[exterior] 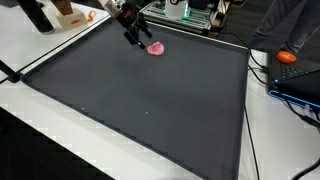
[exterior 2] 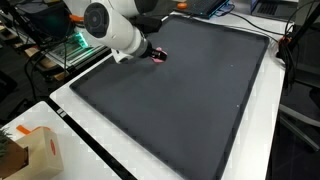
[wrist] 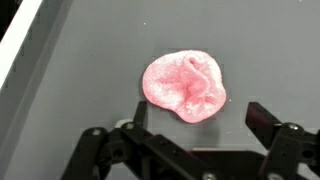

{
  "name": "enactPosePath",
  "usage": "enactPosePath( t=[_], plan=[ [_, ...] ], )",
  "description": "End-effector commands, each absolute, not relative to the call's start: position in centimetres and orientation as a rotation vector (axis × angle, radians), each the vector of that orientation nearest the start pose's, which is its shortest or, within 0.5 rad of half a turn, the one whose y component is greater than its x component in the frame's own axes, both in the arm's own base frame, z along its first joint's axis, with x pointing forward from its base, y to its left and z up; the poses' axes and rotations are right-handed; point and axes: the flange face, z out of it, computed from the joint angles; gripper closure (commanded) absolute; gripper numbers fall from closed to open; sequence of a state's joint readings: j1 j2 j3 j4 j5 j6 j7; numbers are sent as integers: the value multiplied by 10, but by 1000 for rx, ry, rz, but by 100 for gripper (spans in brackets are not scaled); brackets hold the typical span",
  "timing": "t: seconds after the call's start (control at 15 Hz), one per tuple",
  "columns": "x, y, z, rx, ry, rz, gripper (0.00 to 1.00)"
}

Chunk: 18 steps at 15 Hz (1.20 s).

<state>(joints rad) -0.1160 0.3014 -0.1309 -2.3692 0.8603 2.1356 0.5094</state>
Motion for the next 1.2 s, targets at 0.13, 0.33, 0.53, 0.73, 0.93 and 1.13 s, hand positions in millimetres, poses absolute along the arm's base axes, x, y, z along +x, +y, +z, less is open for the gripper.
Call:
enactPosePath(
  t=[0.13,0.33,0.53,0.73,0.93,1.13],
  plan=[
    [429,-87,174,-1655,1866,584,0],
    [424,-88,172,-1622,1869,565,0],
    [420,-87,171,-1622,1849,589,0],
    [416,-85,170,-1657,1822,613,0],
    [415,-83,172,-1684,1786,622,0],
    [415,-81,174,-1721,1756,623,0]
  ],
)
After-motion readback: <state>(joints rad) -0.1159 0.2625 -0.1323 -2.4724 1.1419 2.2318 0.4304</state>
